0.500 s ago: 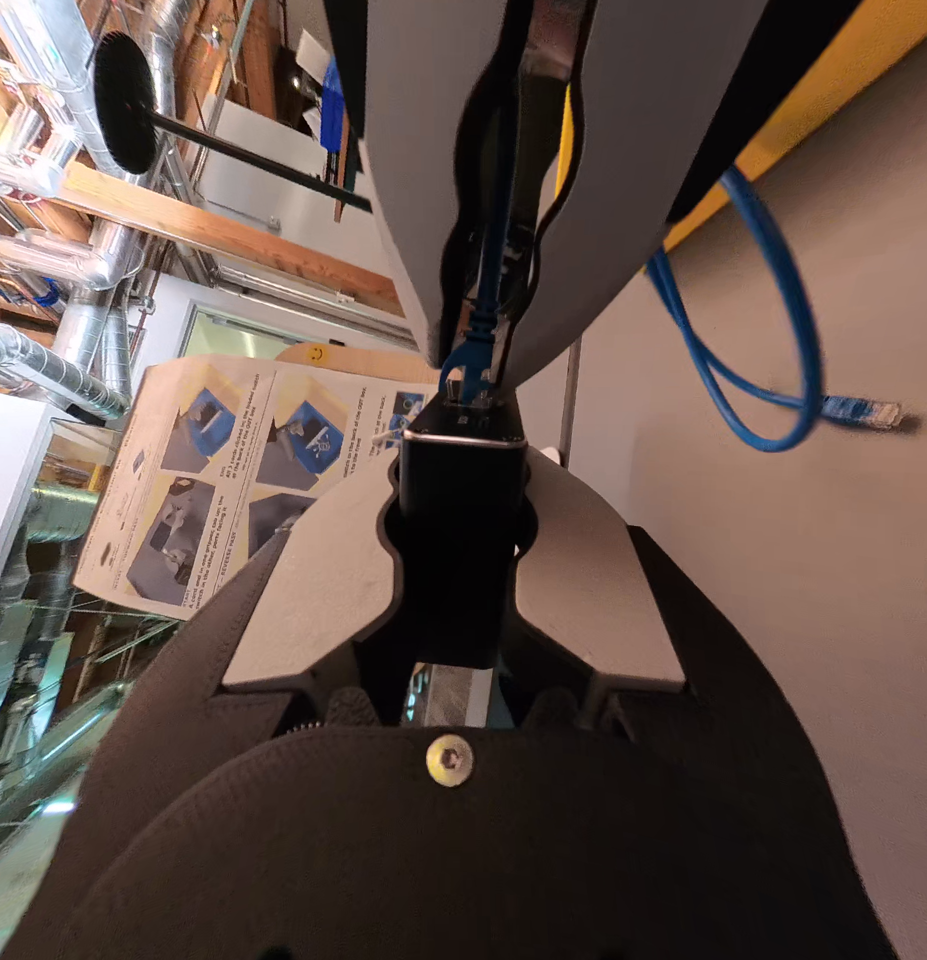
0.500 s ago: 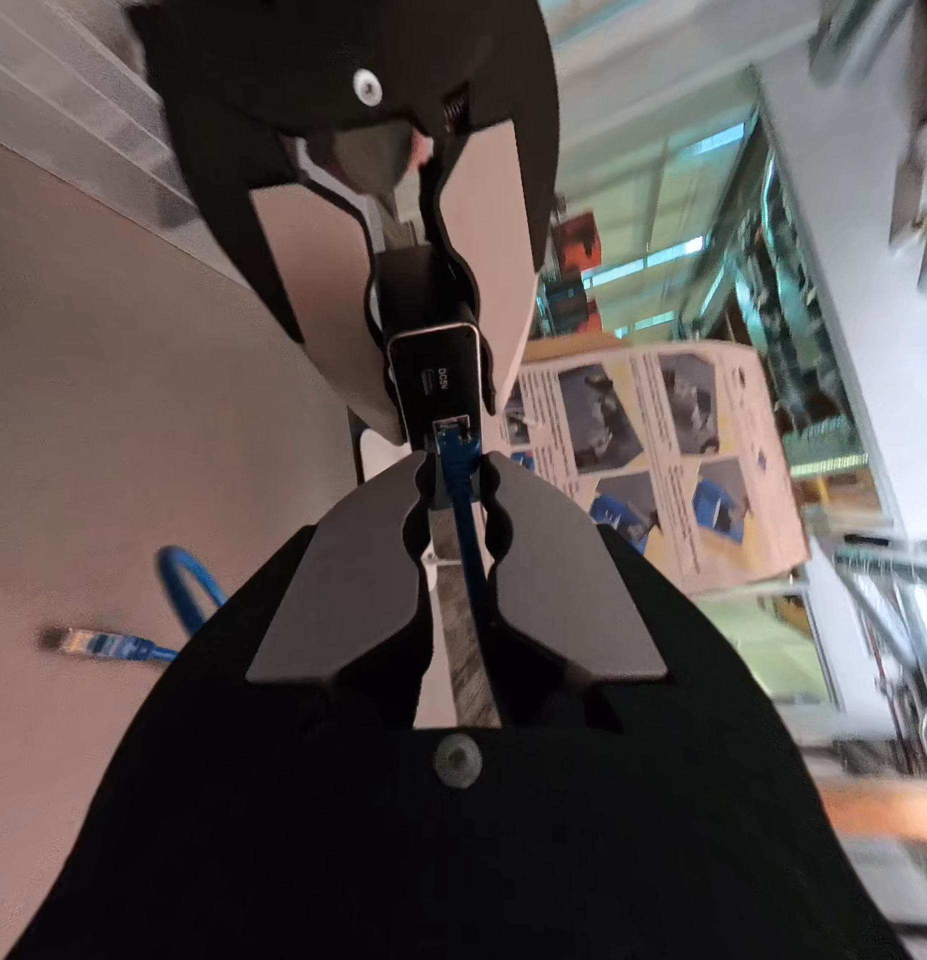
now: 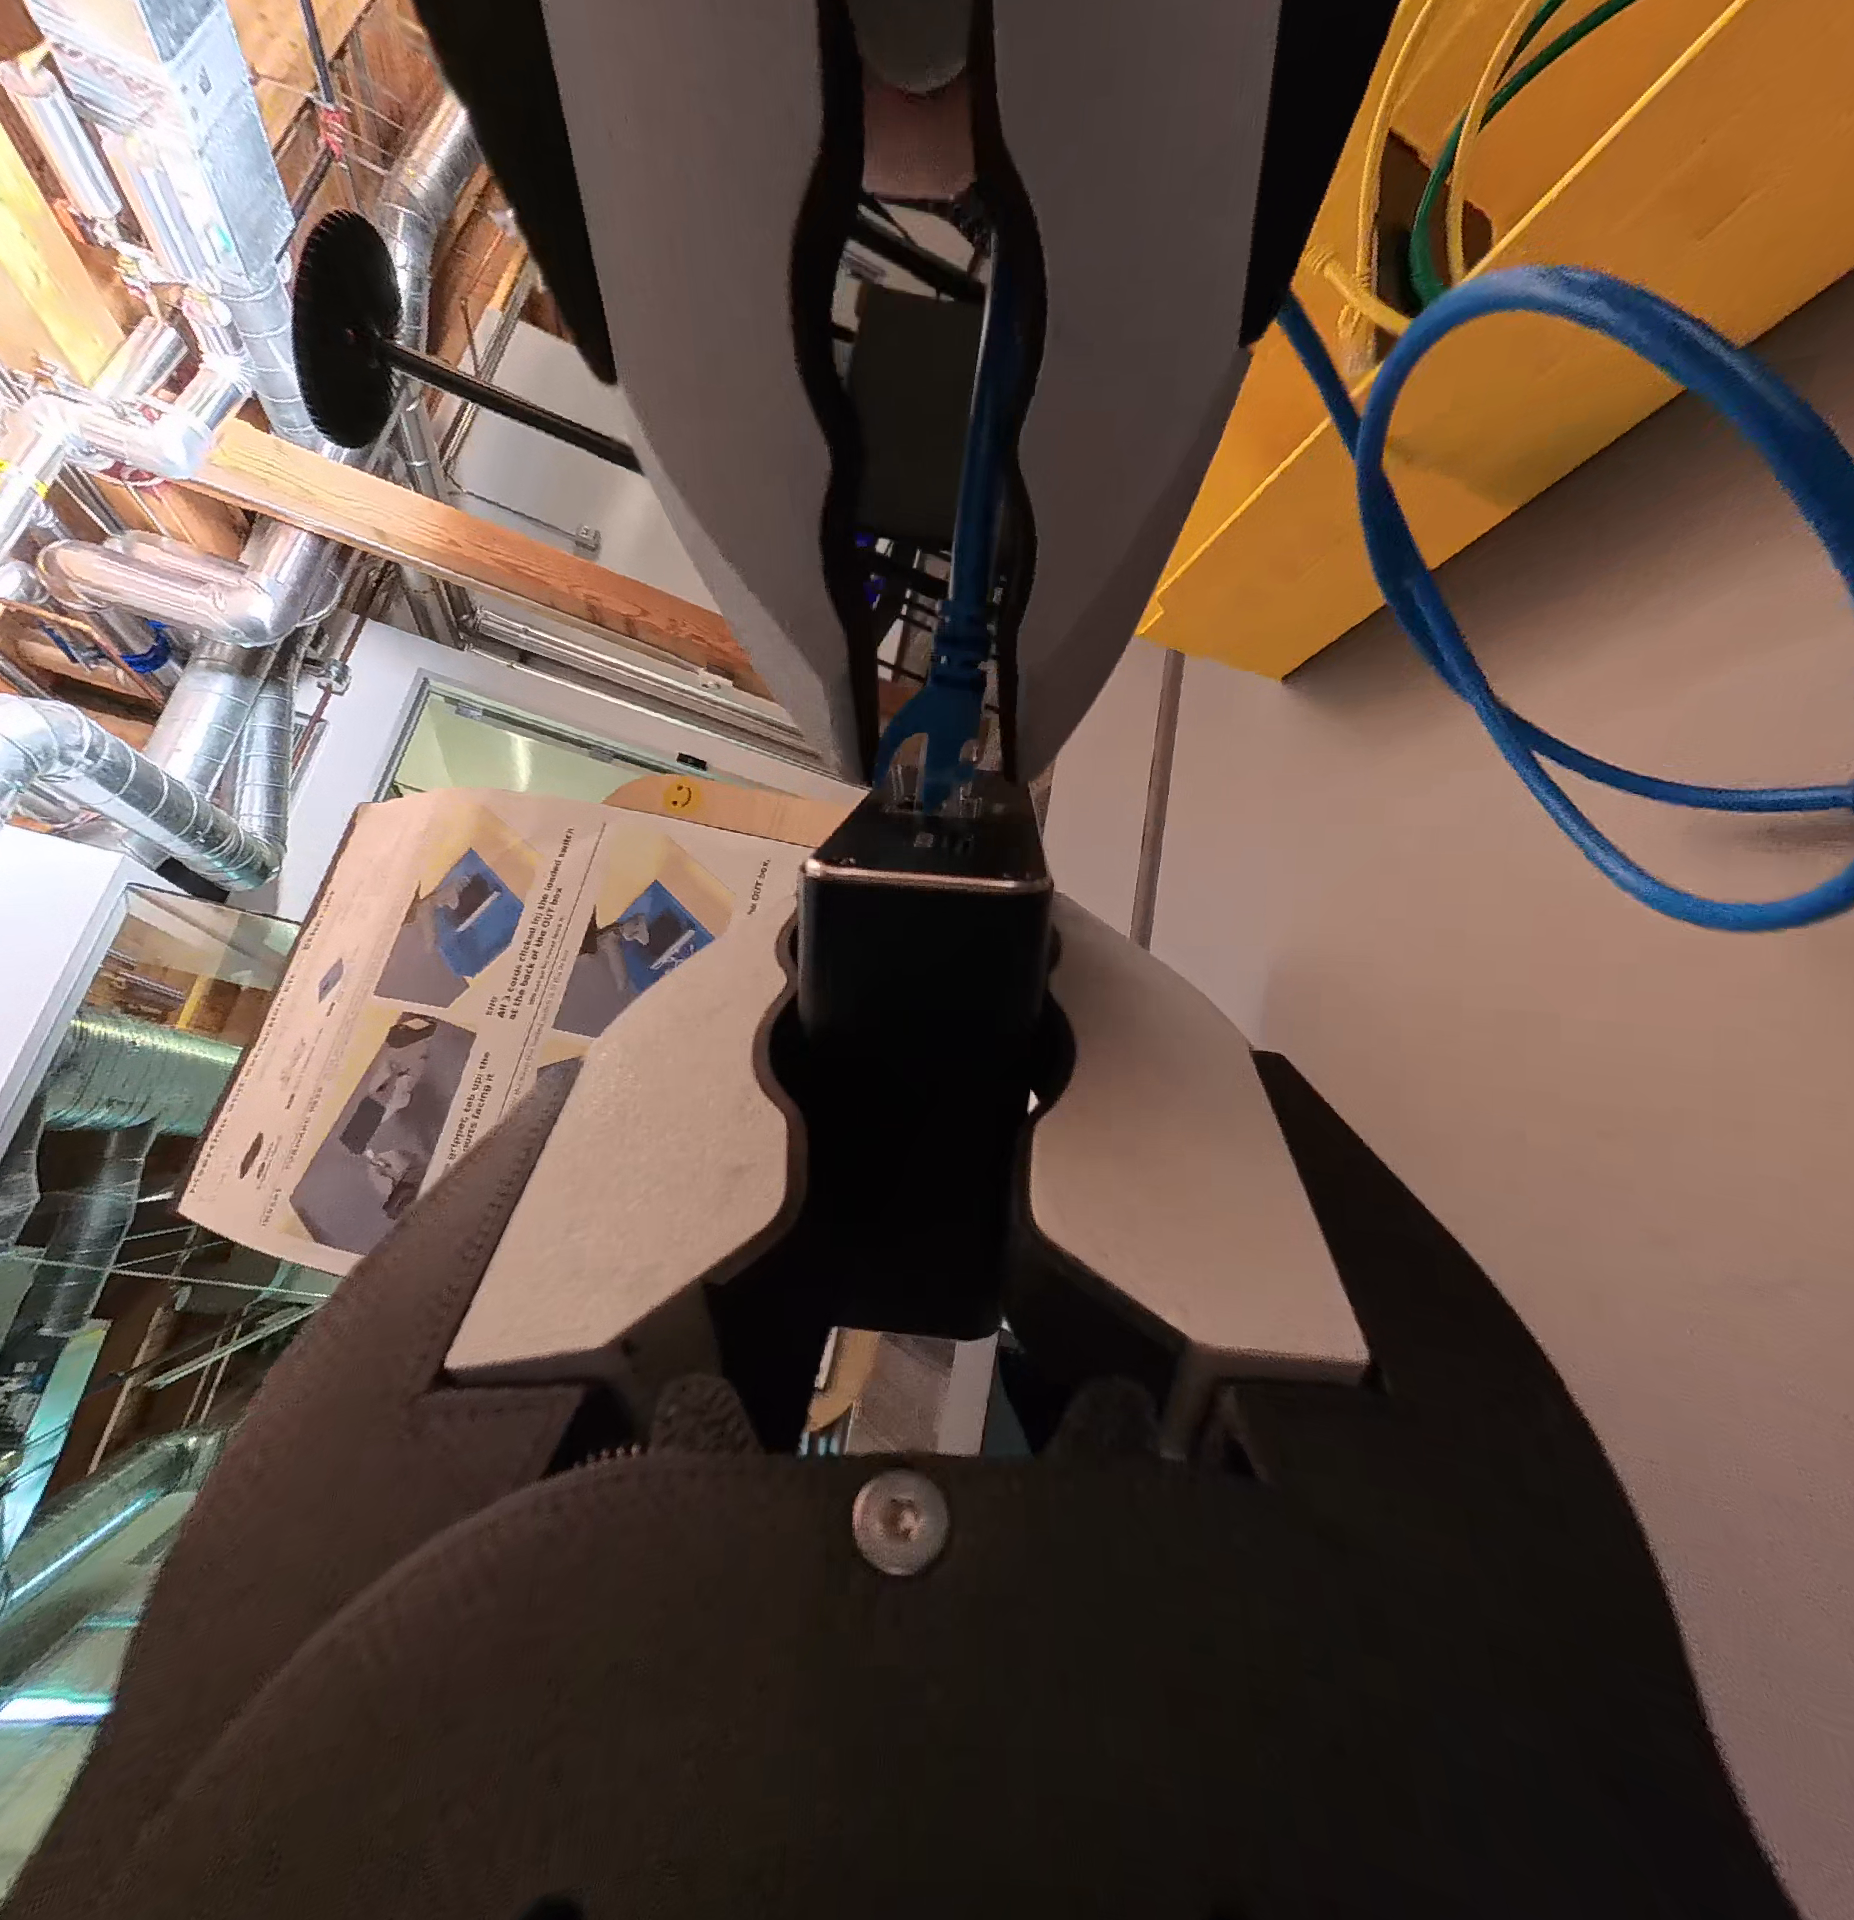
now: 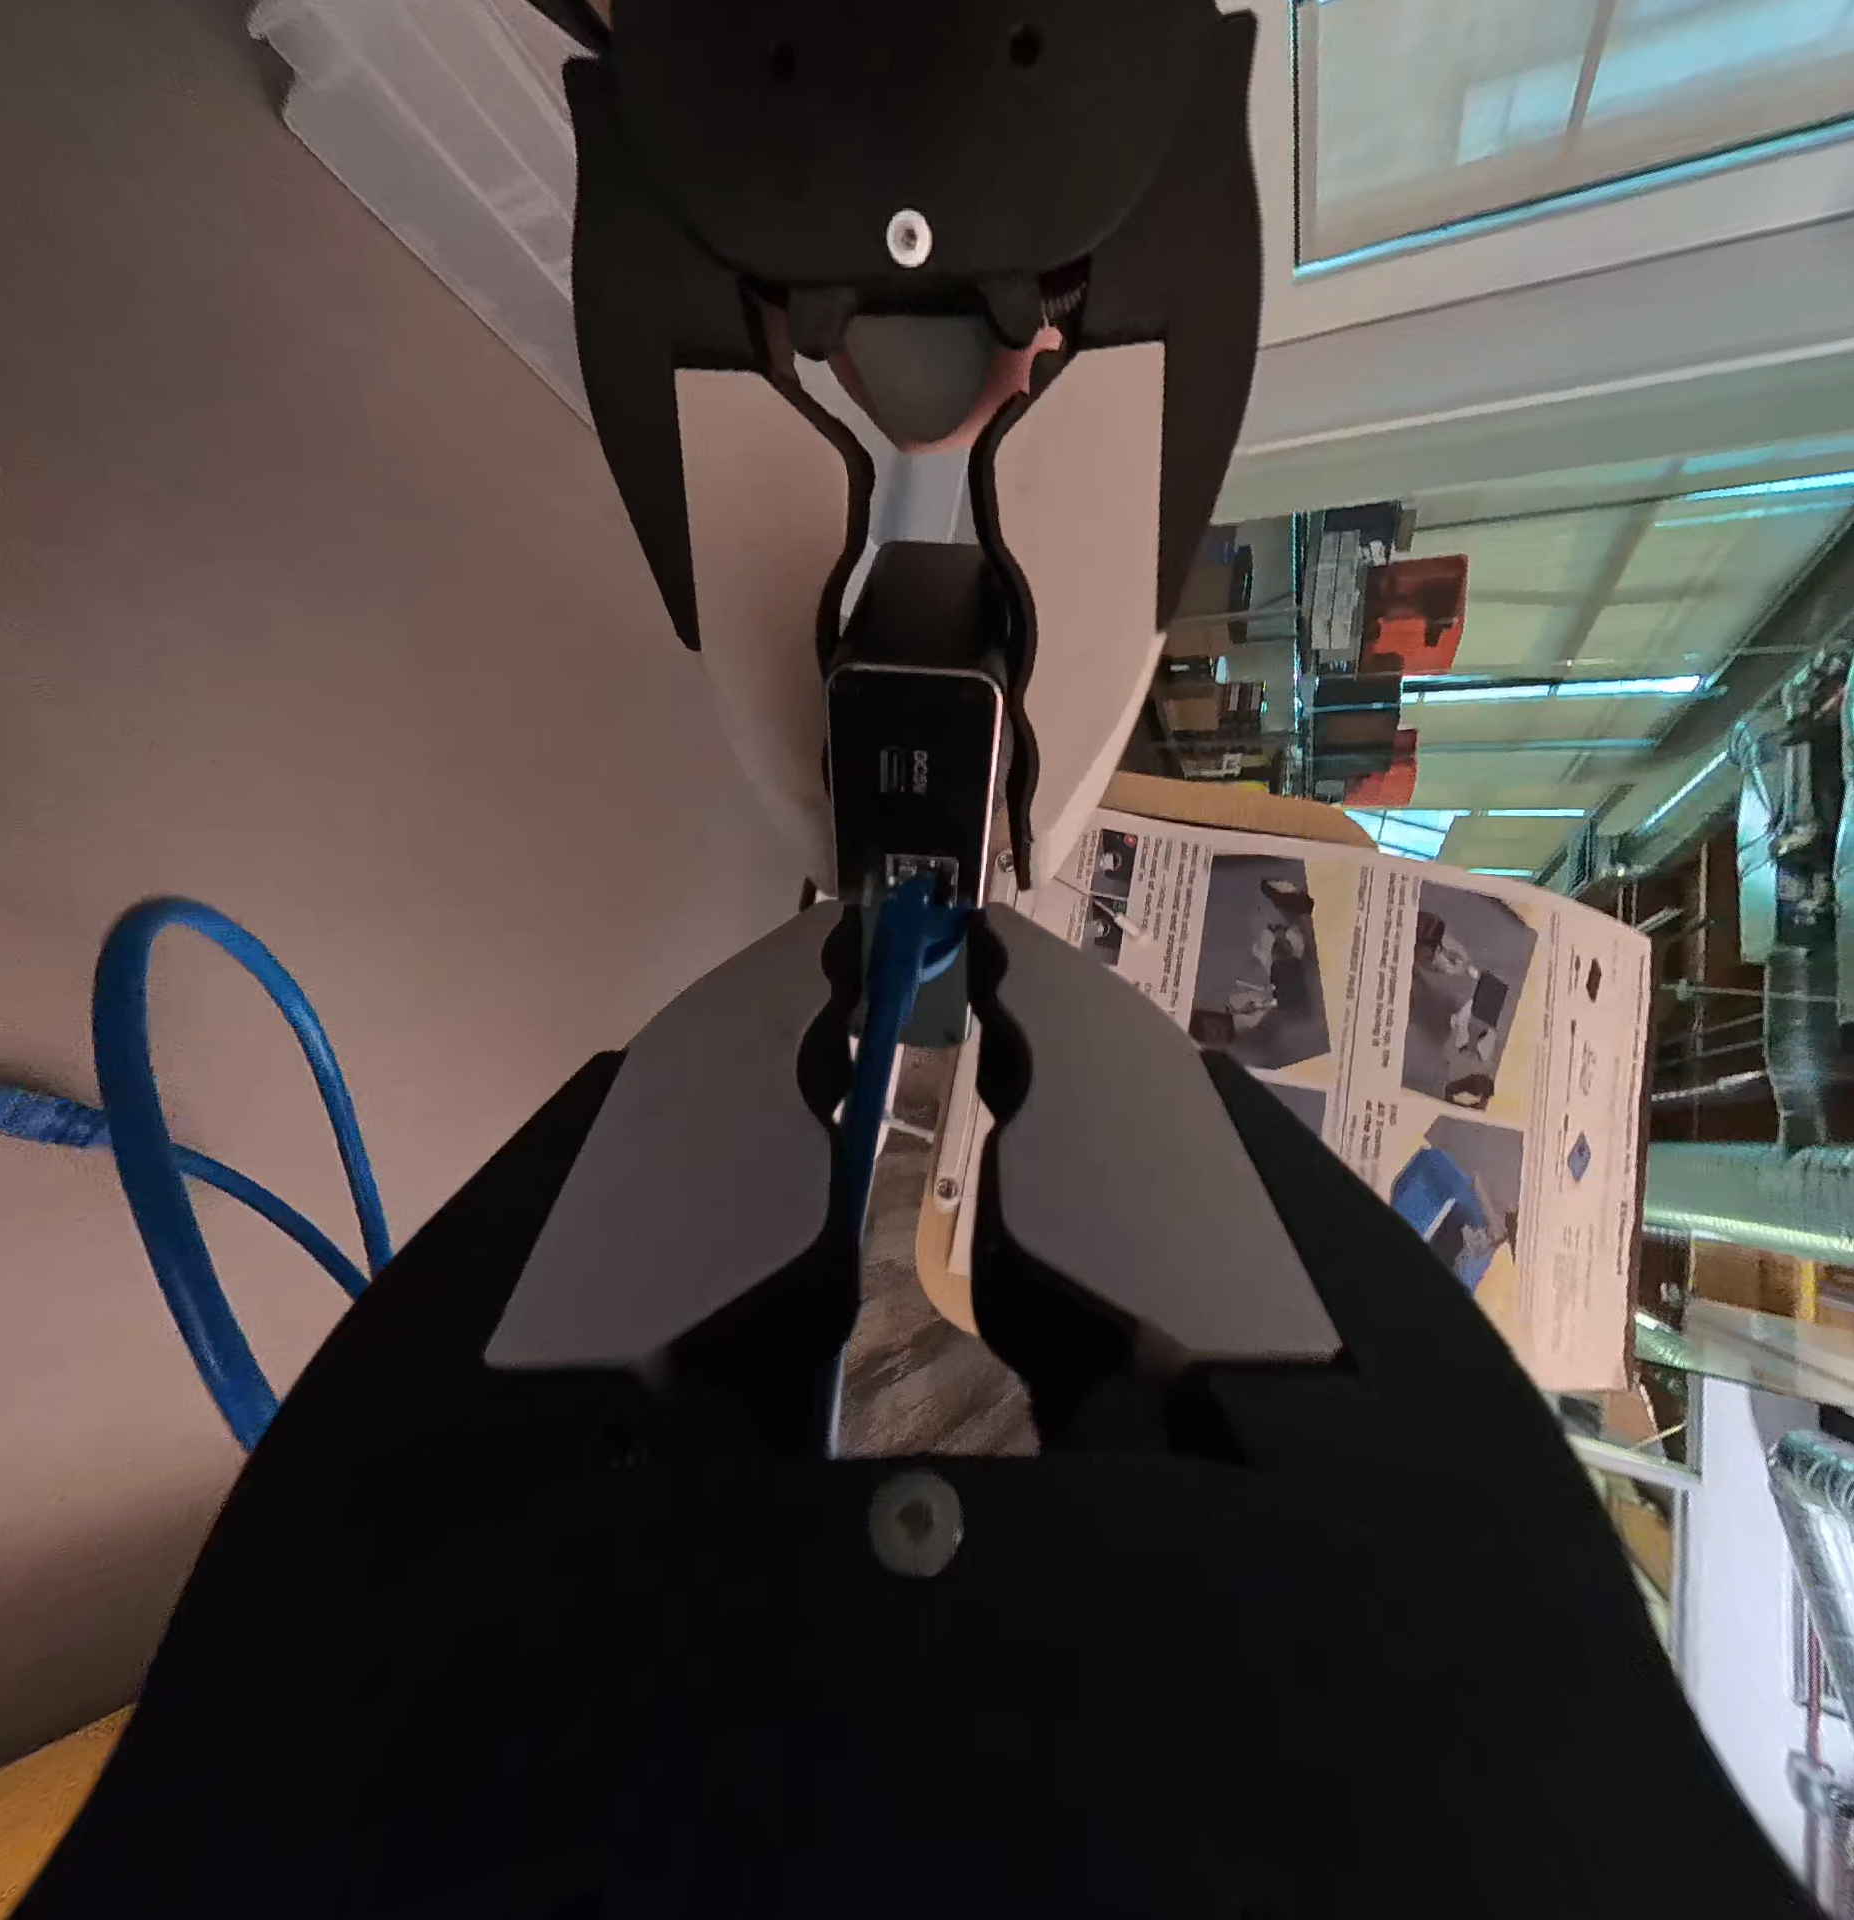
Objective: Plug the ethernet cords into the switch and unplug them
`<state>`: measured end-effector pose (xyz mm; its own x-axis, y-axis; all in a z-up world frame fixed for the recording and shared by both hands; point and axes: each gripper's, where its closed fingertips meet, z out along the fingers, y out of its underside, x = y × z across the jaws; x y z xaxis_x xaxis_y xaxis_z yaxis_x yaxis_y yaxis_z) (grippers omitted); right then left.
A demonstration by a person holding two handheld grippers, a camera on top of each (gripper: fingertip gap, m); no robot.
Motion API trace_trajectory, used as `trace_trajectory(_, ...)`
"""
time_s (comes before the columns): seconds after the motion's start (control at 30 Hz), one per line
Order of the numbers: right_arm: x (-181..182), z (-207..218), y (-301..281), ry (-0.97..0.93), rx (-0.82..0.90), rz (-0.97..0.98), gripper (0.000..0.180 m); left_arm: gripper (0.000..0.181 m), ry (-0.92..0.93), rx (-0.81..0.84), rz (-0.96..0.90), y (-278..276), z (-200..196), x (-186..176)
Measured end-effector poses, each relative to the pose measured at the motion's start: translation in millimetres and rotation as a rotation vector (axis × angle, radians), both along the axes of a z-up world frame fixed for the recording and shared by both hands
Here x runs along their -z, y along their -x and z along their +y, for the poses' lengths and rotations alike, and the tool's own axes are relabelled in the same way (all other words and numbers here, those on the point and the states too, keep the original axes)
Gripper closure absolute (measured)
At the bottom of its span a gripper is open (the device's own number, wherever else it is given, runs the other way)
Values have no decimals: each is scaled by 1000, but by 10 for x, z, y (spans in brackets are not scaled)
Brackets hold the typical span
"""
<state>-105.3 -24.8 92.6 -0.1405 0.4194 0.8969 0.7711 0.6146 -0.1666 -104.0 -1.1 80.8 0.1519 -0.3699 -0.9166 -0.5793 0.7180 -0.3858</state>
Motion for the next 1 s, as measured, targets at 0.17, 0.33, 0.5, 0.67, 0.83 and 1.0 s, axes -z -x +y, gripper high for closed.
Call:
trace_trajectory(0.17,-49,-28,45,19,-22,62,162,145,5,18,-20,13,-32,-45)
trace_trajectory(0.33,-66,-45,47,69,-17,64,163,143,43,14,0,8,-44,-60)
trace_trajectory(0.5,-153,-45,55,139,-6,59,164,143,20,-16,-13,32,-33,-166)
trace_trajectory(0.67,-113,0,80,184,23,-25,163,143,80,-14,5,66,18,-125)
trace_trajectory(0.83,-100,9,96,219,42,-91,163,142,128,12,-1,83,27,-109)
trace_trajectory(1.0,-112,32,106,230,50,-130,163,142,159,11,-7,119,72,-107)
